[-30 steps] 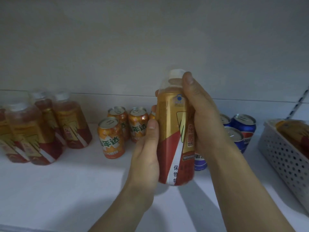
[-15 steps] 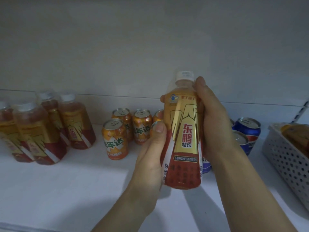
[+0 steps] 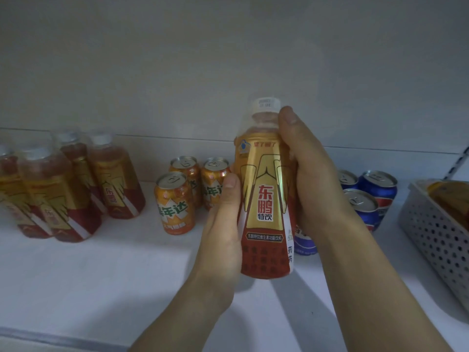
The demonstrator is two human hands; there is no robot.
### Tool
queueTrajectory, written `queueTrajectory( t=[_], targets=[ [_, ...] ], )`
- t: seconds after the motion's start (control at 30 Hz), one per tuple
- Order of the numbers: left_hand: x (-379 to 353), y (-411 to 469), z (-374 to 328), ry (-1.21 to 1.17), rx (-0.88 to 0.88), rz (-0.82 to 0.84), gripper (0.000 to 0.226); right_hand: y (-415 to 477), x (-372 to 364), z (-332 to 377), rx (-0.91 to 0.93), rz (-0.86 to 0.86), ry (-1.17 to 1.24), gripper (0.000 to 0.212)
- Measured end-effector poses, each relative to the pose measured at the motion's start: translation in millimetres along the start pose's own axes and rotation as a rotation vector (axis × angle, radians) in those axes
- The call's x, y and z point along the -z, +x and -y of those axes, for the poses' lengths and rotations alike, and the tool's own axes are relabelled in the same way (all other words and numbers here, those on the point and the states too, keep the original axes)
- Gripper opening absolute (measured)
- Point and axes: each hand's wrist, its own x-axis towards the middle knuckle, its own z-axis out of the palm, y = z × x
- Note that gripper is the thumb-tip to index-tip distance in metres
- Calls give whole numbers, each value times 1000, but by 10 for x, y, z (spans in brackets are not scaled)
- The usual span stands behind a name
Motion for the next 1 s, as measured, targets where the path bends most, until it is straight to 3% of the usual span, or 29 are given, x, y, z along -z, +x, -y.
queueTrajectory(
  t=[0.33, 0.53, 0.63, 0.7, 0.77, 0.87, 1.0],
  targets=[
    [6, 6, 13, 19, 33, 35, 48, -4, 43, -5, -67, 54, 128, 45],
    [3, -14, 12, -6, 12, 84, 43, -14, 107, 5, -77, 91, 153, 51],
    [-8, -21, 7, 77, -72, 96, 35, 6, 106, -23, -7, -3, 112, 61],
    [-2, -14, 1, 218, -170, 106, 40, 24, 112, -28, 46, -50, 79, 54],
    [6, 0, 0, 263, -212, 103, 40, 24, 106, -27, 49, -46, 61, 62],
    [-2, -6, -9, 169, -190, 78, 24, 33, 110, -24, 41, 3, 64, 72],
    [-6, -16, -3, -26, -79, 59, 30, 2, 104, 24, 35, 13, 109, 49]
  ],
)
